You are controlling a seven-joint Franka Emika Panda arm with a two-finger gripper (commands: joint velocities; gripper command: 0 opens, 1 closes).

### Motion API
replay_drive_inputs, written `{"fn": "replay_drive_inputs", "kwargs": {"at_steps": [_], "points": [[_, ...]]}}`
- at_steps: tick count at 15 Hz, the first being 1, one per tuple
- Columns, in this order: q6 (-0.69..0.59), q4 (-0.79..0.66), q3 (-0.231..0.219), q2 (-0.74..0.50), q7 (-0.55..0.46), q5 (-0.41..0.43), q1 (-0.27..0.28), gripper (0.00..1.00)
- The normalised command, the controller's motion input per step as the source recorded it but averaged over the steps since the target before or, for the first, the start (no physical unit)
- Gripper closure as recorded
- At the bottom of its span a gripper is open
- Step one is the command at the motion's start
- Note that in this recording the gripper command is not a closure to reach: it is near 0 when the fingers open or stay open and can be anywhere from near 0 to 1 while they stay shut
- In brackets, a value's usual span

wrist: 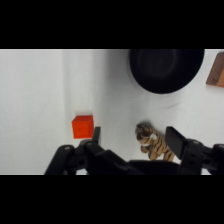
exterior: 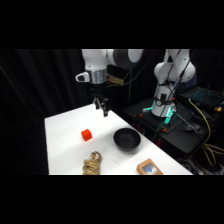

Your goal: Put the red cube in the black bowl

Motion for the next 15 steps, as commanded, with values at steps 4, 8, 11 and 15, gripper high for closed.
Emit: {"fn": "replay_drive_inputs", "kwargs": {"at_steps": [4, 8, 11, 15], "points": [[0.03, -0.02, -0.009, -0.04, -0.13, -0.026, -0.013, 0.0], [0.11, 0.02, -0.051, -0.03, -0.39, -0.038, -0.073, 0.0], [0.16, 0.13, -0.077, 0.08, -0.4, -0.046, -0.104, 0.0], [0.15, 0.3, -0.055, 0.25, -0.29, 0.043, -0.098, 0.0]]}}
